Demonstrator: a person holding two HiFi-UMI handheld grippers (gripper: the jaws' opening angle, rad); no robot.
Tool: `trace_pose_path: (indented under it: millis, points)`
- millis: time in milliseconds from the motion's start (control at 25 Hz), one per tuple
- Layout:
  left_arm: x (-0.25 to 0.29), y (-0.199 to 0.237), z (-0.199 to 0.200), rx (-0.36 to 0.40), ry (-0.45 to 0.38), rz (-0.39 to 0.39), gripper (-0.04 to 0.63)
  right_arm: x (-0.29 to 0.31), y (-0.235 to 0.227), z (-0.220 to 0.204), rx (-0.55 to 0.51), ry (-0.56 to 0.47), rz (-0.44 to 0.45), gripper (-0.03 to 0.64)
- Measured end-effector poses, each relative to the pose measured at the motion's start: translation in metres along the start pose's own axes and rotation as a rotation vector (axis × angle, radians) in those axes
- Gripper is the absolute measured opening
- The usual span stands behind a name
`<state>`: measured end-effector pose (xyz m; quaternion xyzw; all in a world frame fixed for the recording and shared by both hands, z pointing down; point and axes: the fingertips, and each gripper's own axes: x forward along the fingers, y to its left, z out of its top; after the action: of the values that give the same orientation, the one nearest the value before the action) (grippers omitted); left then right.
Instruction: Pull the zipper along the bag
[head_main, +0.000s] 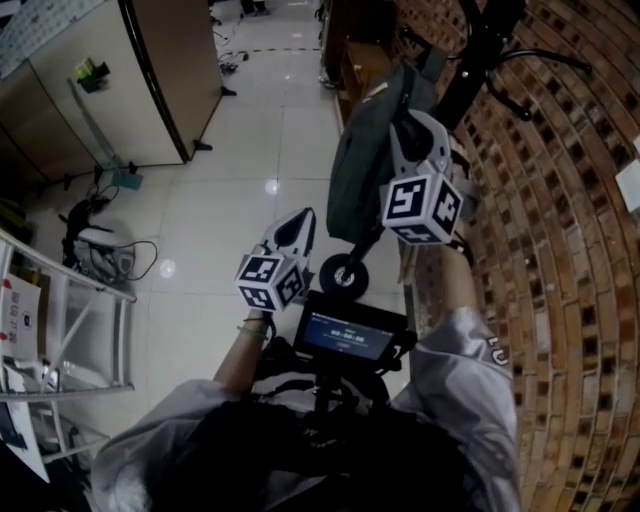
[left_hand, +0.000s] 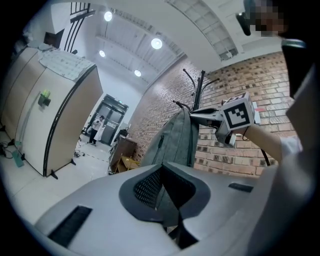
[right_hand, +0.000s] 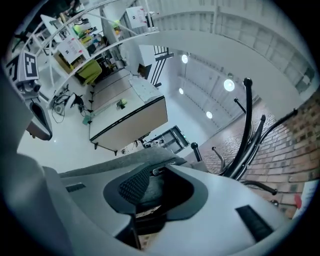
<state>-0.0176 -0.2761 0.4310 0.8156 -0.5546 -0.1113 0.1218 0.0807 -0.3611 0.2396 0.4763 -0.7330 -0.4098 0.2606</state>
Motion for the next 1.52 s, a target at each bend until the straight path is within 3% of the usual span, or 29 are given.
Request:
trace_pose_path:
  millis: [120, 400, 480, 520, 800, 1040, 1520]
  points:
    - [0.007, 0.011, 0.007, -0.001, 0.009, -0.037, 0.008, 0.001, -0.002, 0.004, 0.012, 0.014, -0.037, 0.101]
    - [0.018, 0.032, 0.022, -0.013, 0.035, -0.129, 0.008, -0.011, -0.019, 0.004, 0.170, 0.035, -0.171, 0.094]
    - [0.020, 0.035, 0.022, -0.018, 0.048, -0.159, 0.008, -0.013, -0.023, 0.002, 0.198, 0.049, -0.214, 0.028]
    - [0.021, 0.036, 0.022, -0.020, 0.054, -0.172, 0.008, -0.012, -0.024, 0.001, 0.202, 0.066, -0.221, 0.028]
    - [0.023, 0.046, 0.017, -0.015, 0.102, -0.223, 0.008, 0.002, -0.026, 0.000, 0.106, 0.156, -0.222, 0.028]
    - [0.022, 0.060, 0.019, -0.024, 0.101, -0.227, 0.008, 0.004, -0.028, -0.010, 0.106, 0.215, -0.234, 0.016]
    - [0.018, 0.056, 0.016, -0.042, 0.109, -0.241, 0.008, -0.004, -0.026, -0.010, -0.011, 0.282, -0.086, 0.009]
